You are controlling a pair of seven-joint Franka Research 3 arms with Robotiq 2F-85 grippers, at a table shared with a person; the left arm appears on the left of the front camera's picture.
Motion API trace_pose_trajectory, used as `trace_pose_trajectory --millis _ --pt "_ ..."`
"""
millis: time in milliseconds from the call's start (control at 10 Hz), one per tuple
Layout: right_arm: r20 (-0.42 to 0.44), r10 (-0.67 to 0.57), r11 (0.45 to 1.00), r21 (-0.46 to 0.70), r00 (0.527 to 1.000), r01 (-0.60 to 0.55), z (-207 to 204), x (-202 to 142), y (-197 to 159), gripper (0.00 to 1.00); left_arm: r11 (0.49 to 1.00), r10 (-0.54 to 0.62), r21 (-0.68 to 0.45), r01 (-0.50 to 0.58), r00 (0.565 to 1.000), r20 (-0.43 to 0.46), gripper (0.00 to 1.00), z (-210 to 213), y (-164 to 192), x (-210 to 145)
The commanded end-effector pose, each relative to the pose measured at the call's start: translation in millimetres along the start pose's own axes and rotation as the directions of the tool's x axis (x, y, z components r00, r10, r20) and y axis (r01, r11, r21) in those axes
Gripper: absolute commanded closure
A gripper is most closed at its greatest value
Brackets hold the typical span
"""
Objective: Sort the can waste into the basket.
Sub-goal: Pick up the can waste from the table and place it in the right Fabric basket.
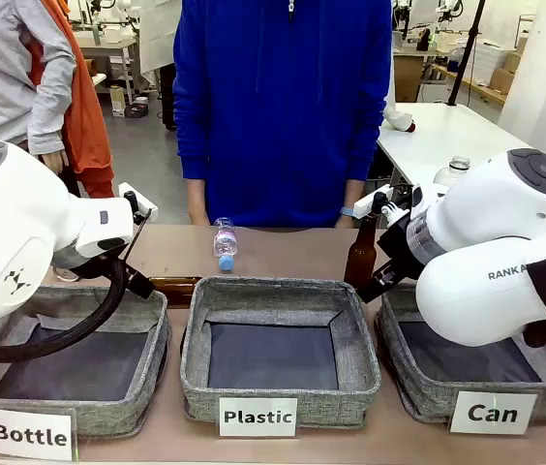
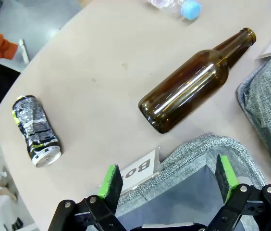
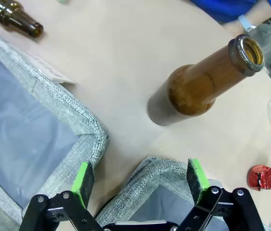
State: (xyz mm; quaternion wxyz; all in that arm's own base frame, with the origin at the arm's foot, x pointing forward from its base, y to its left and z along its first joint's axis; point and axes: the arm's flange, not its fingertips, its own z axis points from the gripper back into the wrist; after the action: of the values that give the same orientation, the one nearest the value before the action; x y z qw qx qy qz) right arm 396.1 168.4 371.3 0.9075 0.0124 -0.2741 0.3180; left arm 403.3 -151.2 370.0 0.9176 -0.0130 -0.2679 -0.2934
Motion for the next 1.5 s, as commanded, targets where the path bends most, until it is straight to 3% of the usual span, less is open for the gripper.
trace_pose_trajectory --millis 0,1300,1400 --pt "0.0 0.0 1.0 0.0 1.0 0.0 0.0 0.0 0.0 0.0 1.0 0.0 0.0 0.0 1.0 0.0 0.0 0.1 0.0 0.1" --pt "0.0 0.001 1.0 0.0 1.0 -0.001 0.0 0.0 0.1 0.0 1.0 0.0 0.0 0.0 1.0 0.0 0.0 0.0 0.0 0.0" --pt "0.027 -0.007 0.998 0.058 1.0 0.006 31.0 2.7 -6.5 0.0 0.998 -0.035 -0.047 0.037 0.998 0.043 0.0 30.7 0.4 0.2"
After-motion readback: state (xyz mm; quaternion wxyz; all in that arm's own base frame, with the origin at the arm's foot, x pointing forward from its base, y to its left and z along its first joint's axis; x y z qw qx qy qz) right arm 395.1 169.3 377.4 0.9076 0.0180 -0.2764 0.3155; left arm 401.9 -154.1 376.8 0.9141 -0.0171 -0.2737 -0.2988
